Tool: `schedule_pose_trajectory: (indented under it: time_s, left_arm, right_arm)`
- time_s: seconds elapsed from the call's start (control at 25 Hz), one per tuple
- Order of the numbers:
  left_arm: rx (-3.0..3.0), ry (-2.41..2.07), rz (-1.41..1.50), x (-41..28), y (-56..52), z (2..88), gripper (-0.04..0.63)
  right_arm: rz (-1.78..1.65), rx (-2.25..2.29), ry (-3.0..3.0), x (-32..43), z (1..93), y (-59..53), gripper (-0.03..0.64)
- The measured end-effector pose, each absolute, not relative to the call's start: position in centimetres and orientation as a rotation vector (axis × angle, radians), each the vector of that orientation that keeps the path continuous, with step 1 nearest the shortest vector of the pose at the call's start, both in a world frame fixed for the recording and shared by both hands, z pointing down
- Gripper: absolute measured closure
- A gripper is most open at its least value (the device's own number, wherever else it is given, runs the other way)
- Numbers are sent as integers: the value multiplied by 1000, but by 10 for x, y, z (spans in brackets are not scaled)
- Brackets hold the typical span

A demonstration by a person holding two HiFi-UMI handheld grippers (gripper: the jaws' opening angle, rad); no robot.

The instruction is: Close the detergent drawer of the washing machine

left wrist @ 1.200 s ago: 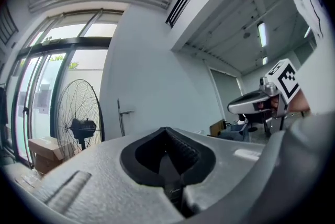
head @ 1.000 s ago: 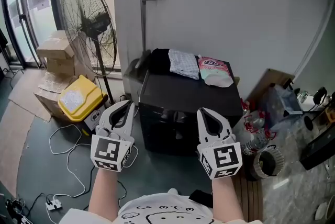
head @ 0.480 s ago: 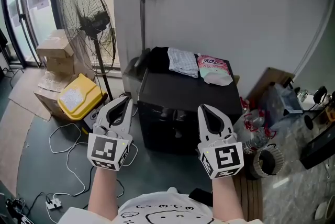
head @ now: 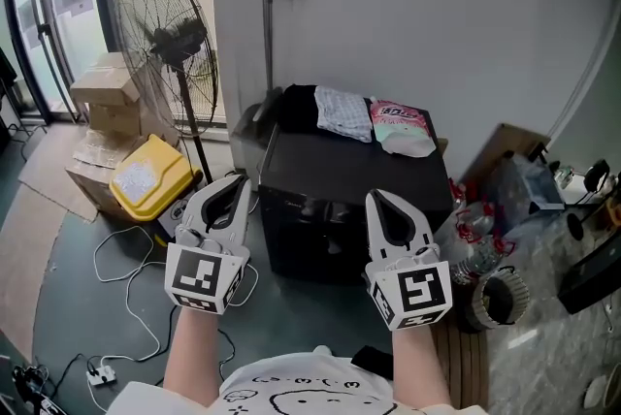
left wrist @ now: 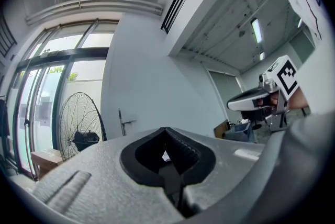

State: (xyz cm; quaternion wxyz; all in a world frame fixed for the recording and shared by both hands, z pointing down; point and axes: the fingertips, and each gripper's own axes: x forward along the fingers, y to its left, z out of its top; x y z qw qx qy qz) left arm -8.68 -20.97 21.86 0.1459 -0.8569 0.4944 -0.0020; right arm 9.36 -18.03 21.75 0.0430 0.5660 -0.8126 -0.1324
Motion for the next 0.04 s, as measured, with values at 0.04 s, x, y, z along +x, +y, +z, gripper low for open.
schedule_pose_trajectory:
  time_s: [0.04]
  left_arm:
    - [-2468, 1420, -6, -86, -210, 218, 577]
  right_arm:
    - [-405, 1729, -2487, 93, 217, -181, 617]
